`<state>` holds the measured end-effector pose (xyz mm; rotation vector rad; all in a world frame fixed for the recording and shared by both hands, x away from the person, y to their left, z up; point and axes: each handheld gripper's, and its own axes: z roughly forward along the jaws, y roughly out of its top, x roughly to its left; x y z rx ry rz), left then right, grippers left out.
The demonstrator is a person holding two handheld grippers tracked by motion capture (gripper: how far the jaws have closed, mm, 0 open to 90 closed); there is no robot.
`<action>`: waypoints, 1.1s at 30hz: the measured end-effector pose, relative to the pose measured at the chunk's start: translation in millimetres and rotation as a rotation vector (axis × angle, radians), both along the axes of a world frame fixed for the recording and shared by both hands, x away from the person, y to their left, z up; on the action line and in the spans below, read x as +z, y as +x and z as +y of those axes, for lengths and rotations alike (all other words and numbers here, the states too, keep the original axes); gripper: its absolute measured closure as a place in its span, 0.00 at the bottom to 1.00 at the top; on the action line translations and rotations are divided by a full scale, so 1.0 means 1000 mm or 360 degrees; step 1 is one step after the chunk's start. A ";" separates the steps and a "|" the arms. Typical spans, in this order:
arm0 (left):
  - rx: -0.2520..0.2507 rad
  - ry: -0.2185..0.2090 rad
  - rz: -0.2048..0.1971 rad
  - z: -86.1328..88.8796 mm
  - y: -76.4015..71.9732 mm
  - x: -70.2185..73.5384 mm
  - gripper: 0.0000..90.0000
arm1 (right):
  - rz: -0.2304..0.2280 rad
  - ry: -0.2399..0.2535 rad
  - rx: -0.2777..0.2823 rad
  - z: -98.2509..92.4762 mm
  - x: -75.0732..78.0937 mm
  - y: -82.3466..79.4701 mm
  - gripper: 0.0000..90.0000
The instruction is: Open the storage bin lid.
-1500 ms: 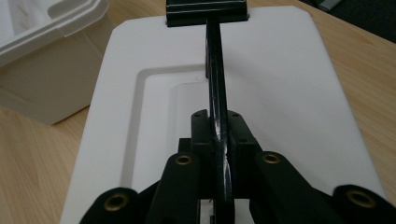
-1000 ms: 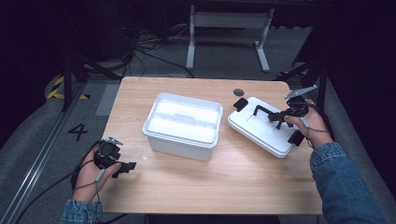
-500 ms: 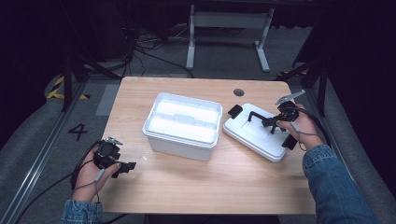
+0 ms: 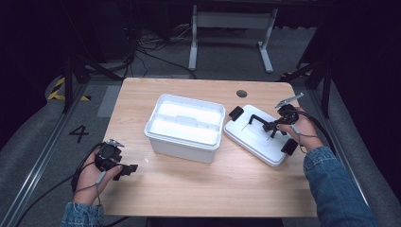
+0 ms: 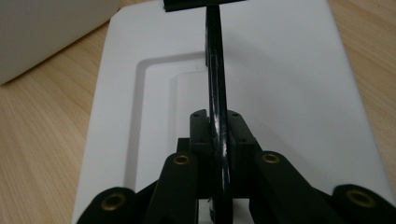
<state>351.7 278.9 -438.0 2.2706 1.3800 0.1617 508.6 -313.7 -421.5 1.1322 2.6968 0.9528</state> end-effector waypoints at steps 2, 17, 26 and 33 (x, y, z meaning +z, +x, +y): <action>-0.0003 0.0000 -0.0001 0.000 0.000 0.000 0.25 | 0.0000 0.0002 0.0000 0.000 -0.002 0.001 0.93; -0.0010 -0.0005 0.0017 -0.002 0.002 -0.001 0.25 | -0.0048 0.0095 -0.0078 -0.013 -0.008 0.002 0.74; -0.0020 -0.0006 0.0011 -0.004 0.005 -0.001 0.25 | -0.0185 0.0128 -0.0137 -0.024 0.005 -0.001 0.57; -0.0033 0.0002 0.0003 -0.005 0.006 -0.001 0.25 | -0.0273 0.0151 -0.0112 -0.029 0.021 -0.014 0.55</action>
